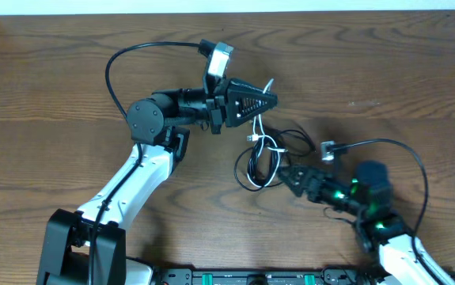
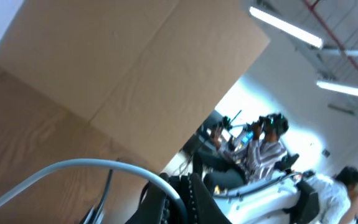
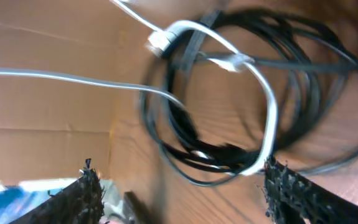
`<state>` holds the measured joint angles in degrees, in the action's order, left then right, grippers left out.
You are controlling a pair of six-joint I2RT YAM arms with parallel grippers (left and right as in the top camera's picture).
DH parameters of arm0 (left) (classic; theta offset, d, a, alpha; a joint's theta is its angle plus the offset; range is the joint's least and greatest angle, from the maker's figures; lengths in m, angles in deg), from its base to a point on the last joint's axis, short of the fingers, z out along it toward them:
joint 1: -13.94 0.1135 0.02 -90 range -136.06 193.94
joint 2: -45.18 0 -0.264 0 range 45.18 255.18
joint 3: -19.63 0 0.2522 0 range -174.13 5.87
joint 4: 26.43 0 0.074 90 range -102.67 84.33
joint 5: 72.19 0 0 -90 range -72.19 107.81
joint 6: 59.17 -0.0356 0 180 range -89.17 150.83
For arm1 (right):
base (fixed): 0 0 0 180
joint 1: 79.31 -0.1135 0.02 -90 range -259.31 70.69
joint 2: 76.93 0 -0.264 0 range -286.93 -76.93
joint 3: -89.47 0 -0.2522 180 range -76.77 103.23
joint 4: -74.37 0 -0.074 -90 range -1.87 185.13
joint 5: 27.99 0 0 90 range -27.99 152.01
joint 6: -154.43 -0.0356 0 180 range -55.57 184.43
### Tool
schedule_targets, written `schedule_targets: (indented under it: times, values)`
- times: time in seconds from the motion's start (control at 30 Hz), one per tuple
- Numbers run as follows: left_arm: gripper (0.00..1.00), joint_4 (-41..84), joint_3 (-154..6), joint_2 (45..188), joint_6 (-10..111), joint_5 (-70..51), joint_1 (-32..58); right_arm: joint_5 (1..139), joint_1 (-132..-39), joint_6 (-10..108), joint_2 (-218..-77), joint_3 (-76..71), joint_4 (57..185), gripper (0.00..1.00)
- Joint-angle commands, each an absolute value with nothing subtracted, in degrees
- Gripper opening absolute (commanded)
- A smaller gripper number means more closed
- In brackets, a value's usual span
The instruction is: Untangle cables
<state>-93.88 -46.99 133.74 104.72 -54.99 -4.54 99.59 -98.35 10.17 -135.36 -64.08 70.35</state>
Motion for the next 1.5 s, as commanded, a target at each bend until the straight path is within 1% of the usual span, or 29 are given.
schedule_targets:
  times: [0.0,0.17,0.3,0.47,0.5,0.57,0.63,0.77,0.87,0.93,1.0,1.13,1.3,1.4,1.47]
  values:
    - [0.08,-97.2,-47.7,133.1,109.8,-50.7,-4.4,85.4,-103.6,7.2,-138.1,-63.2,70.0,0.82]
    - [0.08,-99.4,-47.7,133.0,113.2,-49.7,-4.4,72.7,-108.9,4.4,-142.2,-63.2,67.7,0.78]
    - [0.08,-99.4,-47.7,132.8,116.8,-46.4,-4.4,67.7,-111.3,4.4,-147.1,-63.1,62.6,0.74]
    - [0.08,-99.4,-47.7,132.7,117.1,-45.1,-5.0,65.3,-111.7,2.1,-153.8,-60.9,57.8,0.73]
    - [0.08,-99.4,-47.7,132.7,117.2,-44.9,-5.3,65.4,-111.7,2.1,-155.0,-60.1,57.4,0.70]
    - [0.08,-99.4,-47.7,132.7,117.7,-44.0,-6.0,65.3,-111.7,2.8,-157.5,-58.0,57.5,0.62]
    - [0.08,-99.5,-47.7,132.6,117.8,-43.8,-6.4,64.9,-111.7,5.6,-159.6,-56.3,58.0,0.48]
    - [0.08,-102.3,-47.7,132.6,117.8,-44.7,-6.1,61.8,-111.2,9.4,-160.8,-54.9,62.0,0.30]
    - [0.08,-103.6,-47.7,131.9,118.1,-45.9,-4.5,59.4,-109.6,9.9,-159.4,-54.9,67.4,0.25]
    - [0.08,-103.6,-47.7,131.6,117.0,-47.2,-2.5,59.1,-107.7,10.1,-157.6,-54.9,71.6,0.24]
    - [0.08,-103.6,-47.7,131.5,115.9,-49.8,0.6,59.1,-105.0,12.7,-154.2,-54.9,76.3,0.19]
    - [0.08,-103.4,-47.7,131.5,114.0,-54.6,4.9,59.1,-102.0,19.7,-147.9,-54.9,81.0,0.21]
    - [0.08,-100.1,-47.7,131.7,109.0,-61.6,7.8,59.1,-101.3,25.7,-139.8,-54.9,85.9,0.24]
    - [0.08,-91.1,-47.5,131.7,103.3,-64.1,7.6,59.1,-101.4,25.8,-135.7,-54.9,88.5,0.26]
    - [0.08,-82.2,-47.4,131.7,98.1,-64.0,7.2,59.2,-101.4,25.7,-133.8,-54.9,89.7,0.29]
